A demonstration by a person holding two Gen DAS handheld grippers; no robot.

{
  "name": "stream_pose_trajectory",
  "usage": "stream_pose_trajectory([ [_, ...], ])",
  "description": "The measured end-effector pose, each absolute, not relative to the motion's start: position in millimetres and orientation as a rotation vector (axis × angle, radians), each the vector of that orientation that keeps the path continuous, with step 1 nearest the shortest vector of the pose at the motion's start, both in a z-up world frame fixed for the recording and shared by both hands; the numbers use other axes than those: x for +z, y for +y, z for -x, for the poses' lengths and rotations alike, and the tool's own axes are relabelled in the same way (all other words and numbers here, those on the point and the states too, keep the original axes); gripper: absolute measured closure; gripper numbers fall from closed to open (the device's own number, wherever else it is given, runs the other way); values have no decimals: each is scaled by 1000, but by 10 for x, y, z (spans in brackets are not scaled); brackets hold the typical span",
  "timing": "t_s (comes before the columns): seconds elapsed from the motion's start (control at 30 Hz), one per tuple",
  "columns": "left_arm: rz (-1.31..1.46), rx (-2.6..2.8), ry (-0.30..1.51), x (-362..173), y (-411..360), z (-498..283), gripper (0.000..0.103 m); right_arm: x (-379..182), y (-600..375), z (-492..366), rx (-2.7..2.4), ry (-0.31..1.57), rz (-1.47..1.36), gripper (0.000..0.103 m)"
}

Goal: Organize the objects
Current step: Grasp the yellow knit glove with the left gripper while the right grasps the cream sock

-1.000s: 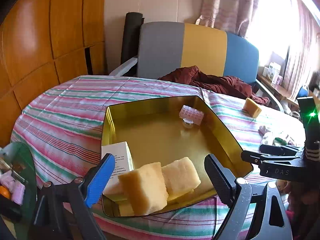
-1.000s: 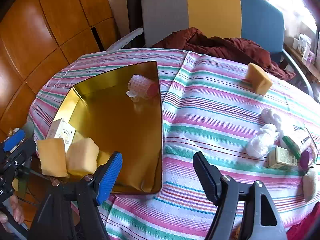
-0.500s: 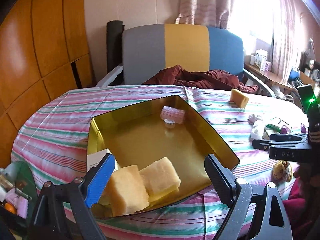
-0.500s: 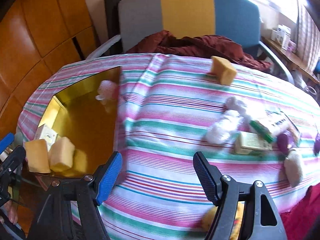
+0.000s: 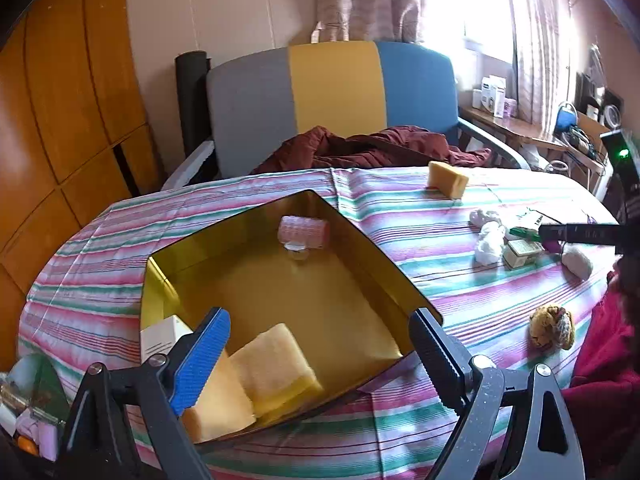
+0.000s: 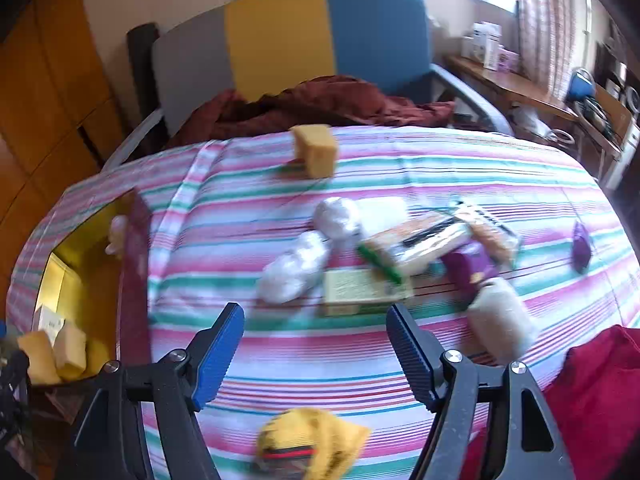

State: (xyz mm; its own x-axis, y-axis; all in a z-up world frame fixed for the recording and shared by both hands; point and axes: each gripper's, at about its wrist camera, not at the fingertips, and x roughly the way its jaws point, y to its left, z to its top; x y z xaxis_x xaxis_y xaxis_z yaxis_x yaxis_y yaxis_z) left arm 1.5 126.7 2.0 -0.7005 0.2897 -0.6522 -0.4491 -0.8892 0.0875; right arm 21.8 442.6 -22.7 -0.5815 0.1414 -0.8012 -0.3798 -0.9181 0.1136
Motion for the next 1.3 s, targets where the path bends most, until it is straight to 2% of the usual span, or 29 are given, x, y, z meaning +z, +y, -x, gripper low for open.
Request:
stream_pose_trajectory([
  [0.37,898,2486,417,-1,1604,-53,11,-195,5197,-405,2392,477,1135,28],
  [0.7,910,2376,456,-83,1998,-64,12,-397,5785,-634,2247,766,1016,28],
  [1.07,978,2015,442,-321,2823,-258,18,-467,5964,-746,2192,914,962,28],
  [1.3,1043,1844,433,-479,3250,-465,11,-539,5979,-693,2191,939,1014,28],
])
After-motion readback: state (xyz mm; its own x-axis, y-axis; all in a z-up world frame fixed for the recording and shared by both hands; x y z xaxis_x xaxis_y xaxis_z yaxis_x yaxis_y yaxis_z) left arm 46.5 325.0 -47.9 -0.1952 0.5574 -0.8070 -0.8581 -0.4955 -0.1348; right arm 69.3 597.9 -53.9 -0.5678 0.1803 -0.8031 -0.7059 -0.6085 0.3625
